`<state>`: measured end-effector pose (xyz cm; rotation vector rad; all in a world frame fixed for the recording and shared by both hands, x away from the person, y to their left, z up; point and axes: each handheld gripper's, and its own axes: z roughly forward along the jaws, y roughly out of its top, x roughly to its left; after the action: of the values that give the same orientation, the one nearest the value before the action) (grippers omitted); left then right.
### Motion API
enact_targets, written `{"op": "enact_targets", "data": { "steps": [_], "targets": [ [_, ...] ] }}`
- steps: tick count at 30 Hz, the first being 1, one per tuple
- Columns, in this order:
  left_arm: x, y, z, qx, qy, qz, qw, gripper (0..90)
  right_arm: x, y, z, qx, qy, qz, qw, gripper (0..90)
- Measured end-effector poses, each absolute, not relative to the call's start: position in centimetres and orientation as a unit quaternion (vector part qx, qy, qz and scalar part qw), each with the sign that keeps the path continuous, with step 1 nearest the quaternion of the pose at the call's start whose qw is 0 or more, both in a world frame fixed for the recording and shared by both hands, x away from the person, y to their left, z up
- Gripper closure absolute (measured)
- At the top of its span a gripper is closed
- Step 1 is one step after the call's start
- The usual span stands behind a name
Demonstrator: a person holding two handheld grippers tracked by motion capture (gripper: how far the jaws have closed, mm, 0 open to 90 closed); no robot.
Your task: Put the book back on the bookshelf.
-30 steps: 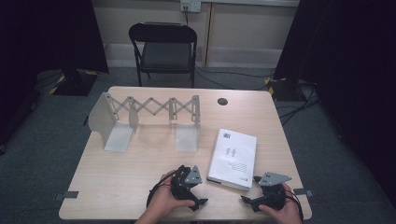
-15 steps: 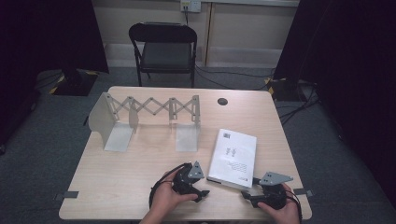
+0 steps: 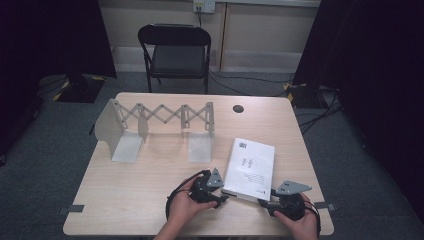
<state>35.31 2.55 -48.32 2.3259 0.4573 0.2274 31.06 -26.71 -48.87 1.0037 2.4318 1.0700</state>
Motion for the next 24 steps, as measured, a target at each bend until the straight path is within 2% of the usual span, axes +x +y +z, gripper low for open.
{"op": "enact_targets", "data": {
  "steps": [13, 24],
  "targets": [
    [35.7, 1.9, -46.3, 0.906, 0.152, 0.09, 0.384, 39.3, 30.7, -26.9, -47.4, 0.341, 0.835, 0.398, 0.166, 56.4],
    [36.0, 0.2, -45.5, 0.91, 0.13, 0.103, 0.381, 37.5, 30.7, -27.0, -47.3, 0.345, 0.833, 0.401, 0.164, 56.5]
  ]
}}
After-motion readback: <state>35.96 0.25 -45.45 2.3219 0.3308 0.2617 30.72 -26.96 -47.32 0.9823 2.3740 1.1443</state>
